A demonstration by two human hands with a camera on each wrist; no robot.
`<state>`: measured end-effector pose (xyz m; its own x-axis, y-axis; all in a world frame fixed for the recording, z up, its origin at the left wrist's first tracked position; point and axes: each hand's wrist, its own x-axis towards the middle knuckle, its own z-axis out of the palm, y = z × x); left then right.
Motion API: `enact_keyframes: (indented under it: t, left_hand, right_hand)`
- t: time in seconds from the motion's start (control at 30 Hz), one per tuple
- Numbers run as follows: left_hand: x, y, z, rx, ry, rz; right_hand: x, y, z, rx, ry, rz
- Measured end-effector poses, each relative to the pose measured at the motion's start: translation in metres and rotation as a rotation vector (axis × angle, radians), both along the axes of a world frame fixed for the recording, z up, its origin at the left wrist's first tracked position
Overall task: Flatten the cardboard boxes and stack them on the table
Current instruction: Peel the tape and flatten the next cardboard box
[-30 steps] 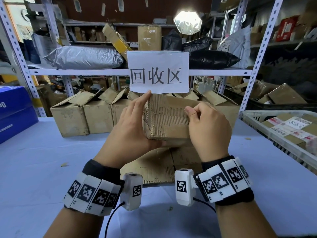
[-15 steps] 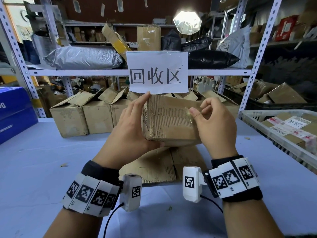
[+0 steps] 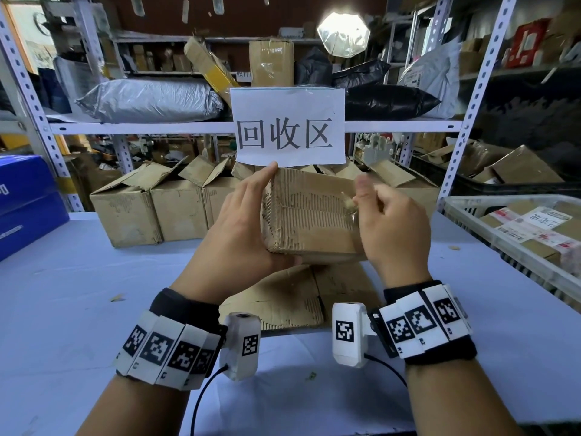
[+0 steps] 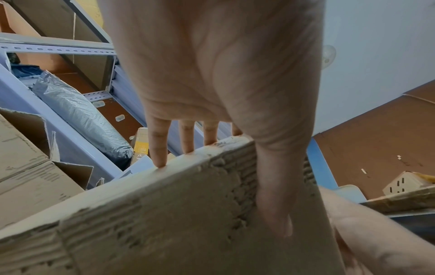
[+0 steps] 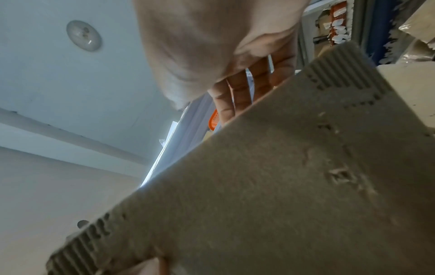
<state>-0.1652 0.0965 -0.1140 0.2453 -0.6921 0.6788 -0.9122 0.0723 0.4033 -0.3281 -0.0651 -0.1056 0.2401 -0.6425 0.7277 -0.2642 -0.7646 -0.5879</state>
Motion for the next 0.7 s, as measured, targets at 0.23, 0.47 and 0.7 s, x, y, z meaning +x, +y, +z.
enact_keyframes:
  t: [0.23,0.47,0.7]
  left_hand:
    - [0.001,0.0,0.002,0.027,0.027,-0.025]
    - [0.011,0.0,0.001,0.04,0.069,-0.03]
    - [0.017,0.0,0.002,0.045,0.174,-0.044]
  right_hand:
    - [0.001,-0.008,-0.001,0.083,0.022,0.017]
    - [-0.004,-0.02,-0.001,0.154,-0.028,0.18]
    - [-0.006,-0.025,-0.003,0.104,-0.057,0.179]
